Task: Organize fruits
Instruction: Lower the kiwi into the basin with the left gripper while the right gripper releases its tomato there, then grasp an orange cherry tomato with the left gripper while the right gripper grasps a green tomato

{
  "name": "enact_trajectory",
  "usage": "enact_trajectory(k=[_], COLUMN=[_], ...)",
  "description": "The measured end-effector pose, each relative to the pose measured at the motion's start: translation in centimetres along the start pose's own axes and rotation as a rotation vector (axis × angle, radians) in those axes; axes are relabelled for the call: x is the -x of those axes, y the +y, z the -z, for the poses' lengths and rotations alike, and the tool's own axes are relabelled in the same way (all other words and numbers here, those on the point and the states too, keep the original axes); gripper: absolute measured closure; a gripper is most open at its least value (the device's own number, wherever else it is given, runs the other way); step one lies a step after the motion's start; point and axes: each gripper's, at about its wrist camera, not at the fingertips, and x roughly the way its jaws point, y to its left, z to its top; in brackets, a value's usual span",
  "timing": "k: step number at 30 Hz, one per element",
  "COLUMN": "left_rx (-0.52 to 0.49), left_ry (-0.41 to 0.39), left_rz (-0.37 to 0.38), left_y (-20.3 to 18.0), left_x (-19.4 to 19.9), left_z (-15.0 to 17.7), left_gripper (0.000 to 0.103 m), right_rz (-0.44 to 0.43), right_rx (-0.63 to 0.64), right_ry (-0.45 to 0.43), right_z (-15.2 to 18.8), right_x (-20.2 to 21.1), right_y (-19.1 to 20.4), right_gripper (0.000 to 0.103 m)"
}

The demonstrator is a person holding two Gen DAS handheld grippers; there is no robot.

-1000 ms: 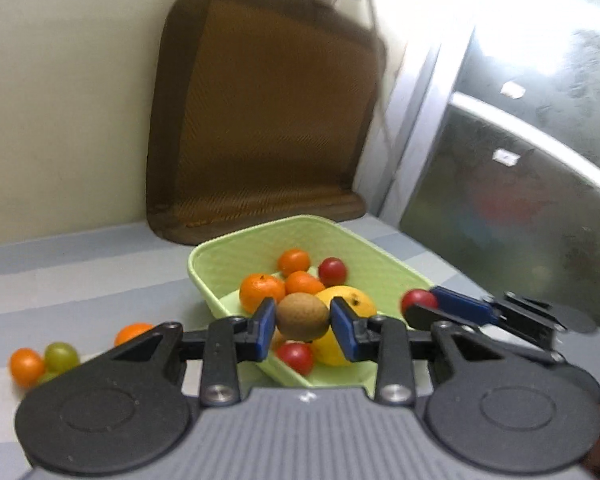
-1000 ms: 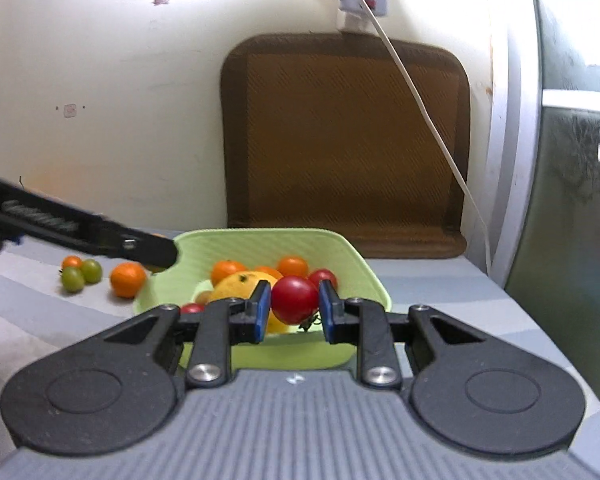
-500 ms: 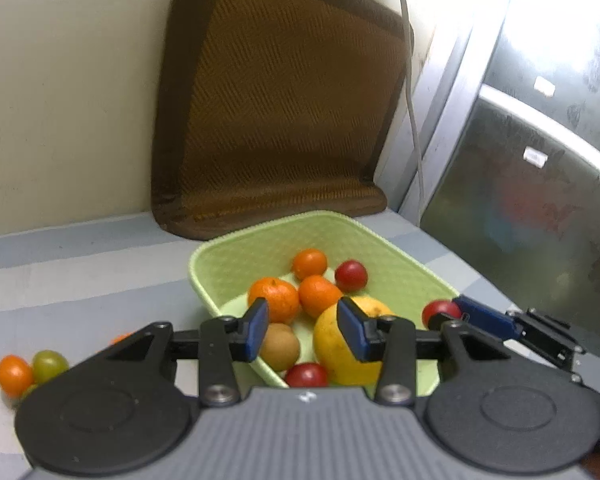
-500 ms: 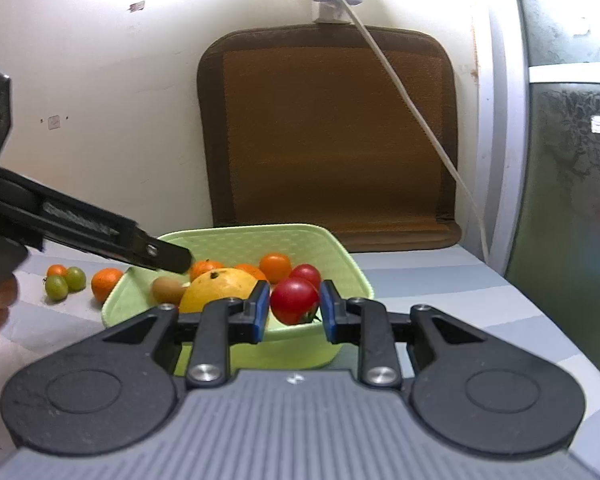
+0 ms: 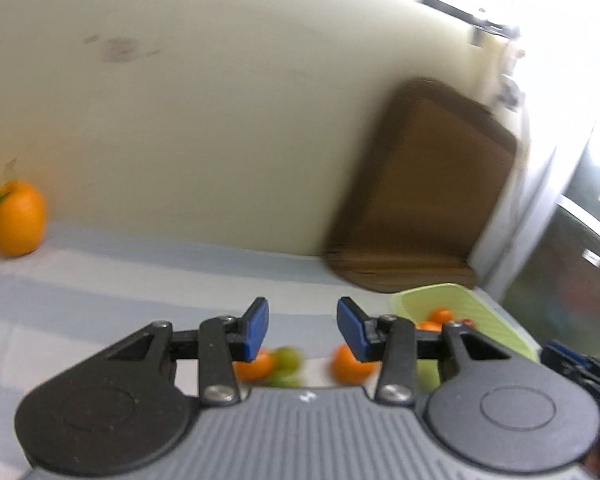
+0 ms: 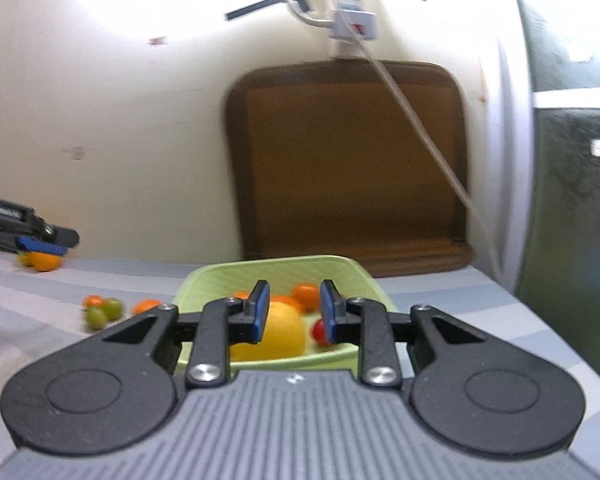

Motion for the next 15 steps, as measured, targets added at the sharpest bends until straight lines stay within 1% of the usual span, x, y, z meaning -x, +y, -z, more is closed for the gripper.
enact_trajectory(k=[2, 6, 9, 13, 14, 15], left_rx=[0.013, -0.019, 0.015, 0.078, 0.085, 0.092], left_ry=[0.01, 0.048, 0.085, 0.11, 0.112, 0.11], left_rz=[-0.02, -0.042, -0.016, 0.04, 0.045, 0.047], left_y=[1.3, 2.0, 2.6, 3.3, 3.4, 3.5], left_x=[0.1, -0.7, -2.3, -4.0, -4.2, -4.3], left_z=[0.5, 1.5, 1.5, 1.2, 1.1, 1.2], left_gripper=[0.064, 0.064, 0.061, 0.06, 0.059, 0.059], right_rz=[-0.05, -0.156, -0.247, -0.35, -0.368, -0.381], right_rx=[0.017, 0.063, 0.109, 0.129, 0.132, 0.132], right_ry=[0.009, 0.067, 0.132, 0.22, 0.243, 0.263], right_z=[-0.2, -0.2, 0.0, 0.0, 0.2, 0.3], right_x=[-0.2, -1.8, -3.7, -7.3, -8.1, -9.1], right_y=[1.4, 4.7, 7.6, 10.9, 11.6, 12.2], right_gripper=[0.073, 0.073, 0.073, 0.072, 0.069, 0.056])
